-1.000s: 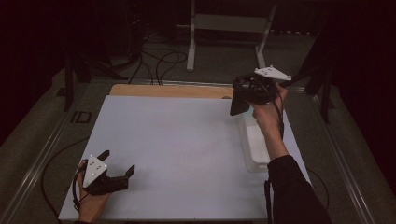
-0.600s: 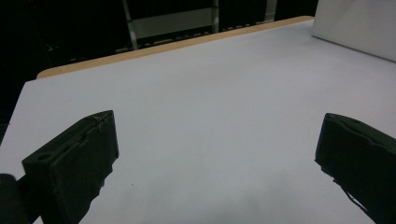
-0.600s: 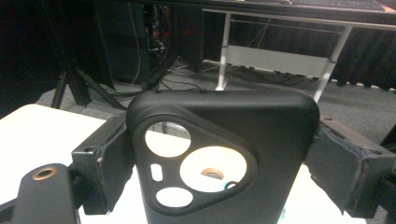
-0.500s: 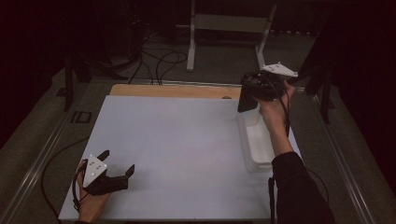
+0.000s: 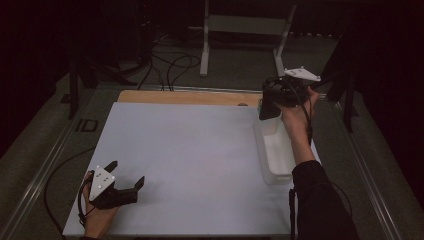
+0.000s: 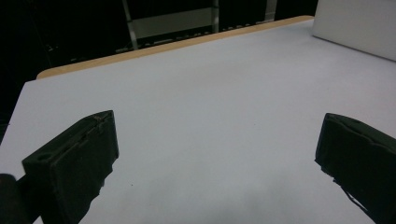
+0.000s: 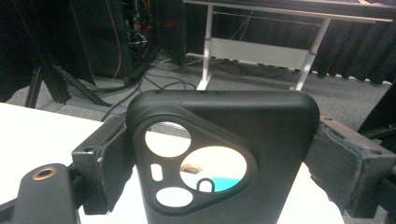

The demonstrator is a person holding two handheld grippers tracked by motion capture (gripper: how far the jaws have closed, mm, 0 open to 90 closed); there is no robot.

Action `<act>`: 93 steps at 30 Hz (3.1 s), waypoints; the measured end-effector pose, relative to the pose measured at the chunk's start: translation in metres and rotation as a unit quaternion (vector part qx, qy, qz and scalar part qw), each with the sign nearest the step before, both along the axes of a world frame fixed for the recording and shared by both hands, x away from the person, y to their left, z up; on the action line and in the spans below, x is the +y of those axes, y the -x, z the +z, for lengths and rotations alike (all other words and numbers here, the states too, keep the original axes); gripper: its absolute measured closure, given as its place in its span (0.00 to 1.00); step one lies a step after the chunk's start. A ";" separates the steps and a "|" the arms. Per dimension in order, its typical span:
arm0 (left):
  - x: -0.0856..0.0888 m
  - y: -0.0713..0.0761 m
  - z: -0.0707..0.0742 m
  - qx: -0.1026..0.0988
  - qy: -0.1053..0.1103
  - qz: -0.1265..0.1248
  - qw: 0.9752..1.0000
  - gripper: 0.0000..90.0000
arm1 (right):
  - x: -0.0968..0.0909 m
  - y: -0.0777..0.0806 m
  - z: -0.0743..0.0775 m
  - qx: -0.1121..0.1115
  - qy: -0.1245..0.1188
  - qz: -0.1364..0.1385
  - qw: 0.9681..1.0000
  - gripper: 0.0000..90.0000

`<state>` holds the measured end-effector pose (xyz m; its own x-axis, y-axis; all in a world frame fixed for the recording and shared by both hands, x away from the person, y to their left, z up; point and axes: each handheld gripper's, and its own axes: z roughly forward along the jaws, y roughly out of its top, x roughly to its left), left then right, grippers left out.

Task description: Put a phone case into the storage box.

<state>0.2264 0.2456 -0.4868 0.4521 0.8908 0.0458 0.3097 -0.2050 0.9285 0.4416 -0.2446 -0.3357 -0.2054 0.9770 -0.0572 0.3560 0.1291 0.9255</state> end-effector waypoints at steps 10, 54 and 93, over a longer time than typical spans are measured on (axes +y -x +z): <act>0.000 0.000 0.000 0.000 0.000 0.000 1.000 0.00 | -0.006 -0.007 -0.008 0.011 0.001 -0.015 1.000 0.16; 0.001 0.000 0.001 -0.001 0.001 0.001 1.000 0.00 | -0.011 -0.022 -0.057 0.068 0.002 -0.039 0.997 0.16; 0.000 0.000 0.000 0.000 0.001 -0.001 1.000 0.00 | -0.011 -0.036 -0.091 0.115 0.003 -0.055 0.992 0.14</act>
